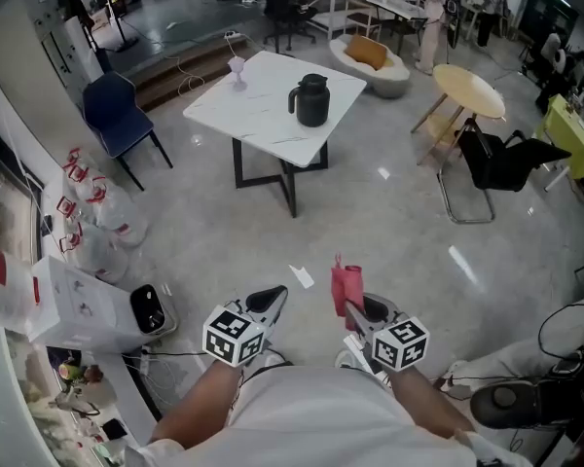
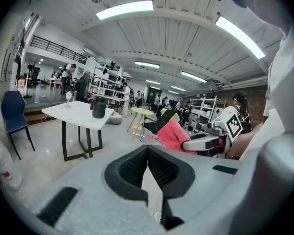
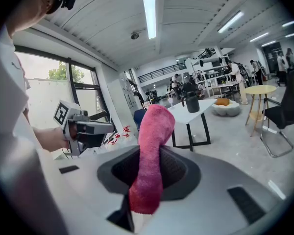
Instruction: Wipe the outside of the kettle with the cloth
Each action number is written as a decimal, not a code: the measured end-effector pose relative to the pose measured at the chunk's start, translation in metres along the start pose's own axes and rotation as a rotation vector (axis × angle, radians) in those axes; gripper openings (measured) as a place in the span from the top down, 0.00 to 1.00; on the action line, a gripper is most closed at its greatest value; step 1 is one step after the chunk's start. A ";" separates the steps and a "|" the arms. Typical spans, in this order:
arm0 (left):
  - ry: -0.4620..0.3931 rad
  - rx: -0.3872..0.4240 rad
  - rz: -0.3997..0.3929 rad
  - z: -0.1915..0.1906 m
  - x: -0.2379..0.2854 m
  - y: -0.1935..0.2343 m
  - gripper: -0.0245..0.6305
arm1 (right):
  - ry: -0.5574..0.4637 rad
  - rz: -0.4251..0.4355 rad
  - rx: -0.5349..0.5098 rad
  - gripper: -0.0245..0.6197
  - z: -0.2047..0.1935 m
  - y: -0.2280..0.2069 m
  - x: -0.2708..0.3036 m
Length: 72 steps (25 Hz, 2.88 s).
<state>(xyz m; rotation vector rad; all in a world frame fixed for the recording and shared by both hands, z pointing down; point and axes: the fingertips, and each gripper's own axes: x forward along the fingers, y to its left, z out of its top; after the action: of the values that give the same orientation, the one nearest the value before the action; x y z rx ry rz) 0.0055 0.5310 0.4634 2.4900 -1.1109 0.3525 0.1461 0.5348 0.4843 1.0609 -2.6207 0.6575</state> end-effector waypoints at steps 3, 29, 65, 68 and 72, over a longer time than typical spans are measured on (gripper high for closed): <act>0.000 -0.006 -0.010 0.000 -0.003 0.006 0.96 | -0.002 0.008 0.018 0.80 0.002 0.007 0.006; 0.052 -0.043 -0.058 -0.034 -0.039 0.080 0.96 | 0.054 -0.049 0.099 0.79 -0.013 0.051 0.074; 0.058 -0.070 0.122 0.108 0.194 0.184 0.96 | 0.040 0.144 0.060 0.79 0.148 -0.203 0.203; 0.061 -0.073 0.115 0.107 0.201 0.190 0.96 | 0.047 0.147 0.060 0.79 0.148 -0.207 0.212; 0.063 -0.080 0.096 0.110 0.220 0.208 0.96 | 0.052 0.146 0.054 0.79 0.156 -0.218 0.230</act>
<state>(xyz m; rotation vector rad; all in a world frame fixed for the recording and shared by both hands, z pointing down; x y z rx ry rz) -0.0001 0.2108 0.4993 2.3453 -1.1983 0.4037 0.1285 0.1822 0.5042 0.8608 -2.6676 0.7801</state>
